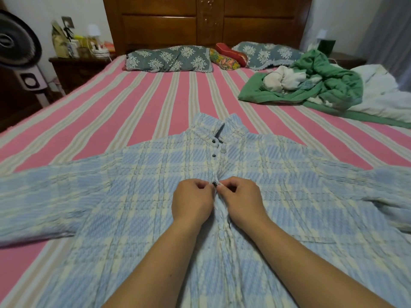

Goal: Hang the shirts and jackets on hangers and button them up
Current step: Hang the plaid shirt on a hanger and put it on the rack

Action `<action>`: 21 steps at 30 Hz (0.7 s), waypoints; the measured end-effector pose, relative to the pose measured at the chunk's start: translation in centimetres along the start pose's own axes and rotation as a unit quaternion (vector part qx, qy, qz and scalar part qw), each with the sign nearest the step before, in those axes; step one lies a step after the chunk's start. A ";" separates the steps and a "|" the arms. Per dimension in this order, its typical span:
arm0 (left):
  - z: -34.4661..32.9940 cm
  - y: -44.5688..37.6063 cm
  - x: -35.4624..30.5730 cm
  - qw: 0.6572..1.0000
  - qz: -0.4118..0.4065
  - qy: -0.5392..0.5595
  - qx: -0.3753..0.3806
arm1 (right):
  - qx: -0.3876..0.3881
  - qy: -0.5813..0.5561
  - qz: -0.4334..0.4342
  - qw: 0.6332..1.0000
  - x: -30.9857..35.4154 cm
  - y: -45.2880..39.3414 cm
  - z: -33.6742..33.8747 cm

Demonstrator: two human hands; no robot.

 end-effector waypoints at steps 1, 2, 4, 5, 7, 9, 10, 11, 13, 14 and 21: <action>0.0 -0.1 0.1 1.000 0.010 0.012 0.014 | 0.000 0.006 0.000 1.000 0.0 0.0 0.0; 0.0 0.0 0.2 0.999 0.019 0.018 0.030 | -0.002 0.012 0.001 1.000 0.0 0.0 0.0; -0.1 0.1 0.4 0.997 0.034 0.030 0.056 | -0.004 0.018 0.003 1.000 0.0 -0.1 0.1; 0.0 0.2 0.4 0.996 0.040 0.040 0.065 | -0.005 0.018 0.002 1.000 0.0 -0.1 0.1; 0.1 0.3 0.4 0.995 0.050 0.052 0.072 | -0.005 0.020 0.002 1.000 -0.1 -0.1 0.0; 0.1 0.4 0.4 0.994 0.056 0.055 0.075 | -0.005 0.025 0.001 1.000 0.0 -0.1 -0.1; 0.1 0.3 0.5 0.994 0.058 0.055 0.075 | -0.007 0.027 0.002 1.000 0.0 -0.1 0.0; 0.0 0.3 0.5 0.994 0.058 0.056 0.072 | -0.010 0.027 0.004 1.000 0.1 -0.1 0.0; 0.0 0.1 0.6 0.996 0.053 0.048 0.051 | -0.013 0.026 0.012 1.000 0.3 0.1 0.1; 0.0 0.0 0.6 0.997 0.046 0.041 0.037 | -0.011 0.028 0.017 0.999 0.5 0.3 0.1; 0.0 -0.3 0.7 0.994 0.066 0.079 0.044 | 0.000 0.069 0.033 0.997 1.2 0.3 0.0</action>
Point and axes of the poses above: each hand's wrist, its own y-axis away from the middle knuckle, its own z-axis out of the back of the hand, x = y × z, the point moved 10 cm from there along -y, towards the middle knuckle, and after that the axes turned 14 degrees about z, right-handed, at the moved point
